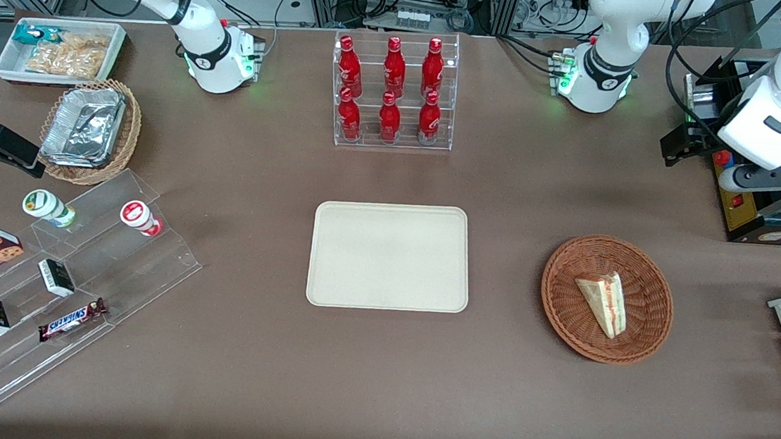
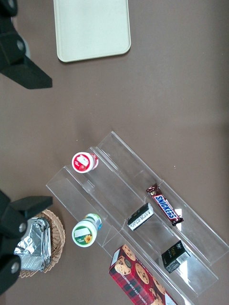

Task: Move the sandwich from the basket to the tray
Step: 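Move the left gripper down over the wrapped sandwich in the wicker basket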

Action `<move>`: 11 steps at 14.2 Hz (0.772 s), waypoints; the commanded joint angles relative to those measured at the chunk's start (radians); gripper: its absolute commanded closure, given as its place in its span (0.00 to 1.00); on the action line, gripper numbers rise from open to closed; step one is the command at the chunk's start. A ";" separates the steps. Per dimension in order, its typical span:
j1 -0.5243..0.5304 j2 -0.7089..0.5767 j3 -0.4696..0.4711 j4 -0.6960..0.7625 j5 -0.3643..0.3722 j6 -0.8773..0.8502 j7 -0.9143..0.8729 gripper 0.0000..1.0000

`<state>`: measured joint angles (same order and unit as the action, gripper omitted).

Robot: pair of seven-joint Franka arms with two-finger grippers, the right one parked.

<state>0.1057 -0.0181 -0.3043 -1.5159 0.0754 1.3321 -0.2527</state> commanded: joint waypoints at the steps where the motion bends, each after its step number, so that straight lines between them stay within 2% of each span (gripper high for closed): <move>1: -0.007 0.006 -0.003 0.025 0.014 -0.025 0.006 0.00; 4: -0.003 0.021 0.001 0.020 0.000 -0.025 -0.003 0.00; 11: 0.005 0.164 0.007 0.026 0.011 -0.007 -0.003 0.00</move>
<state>0.1118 0.1029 -0.2967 -1.5145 0.0758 1.3336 -0.2530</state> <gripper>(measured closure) 0.000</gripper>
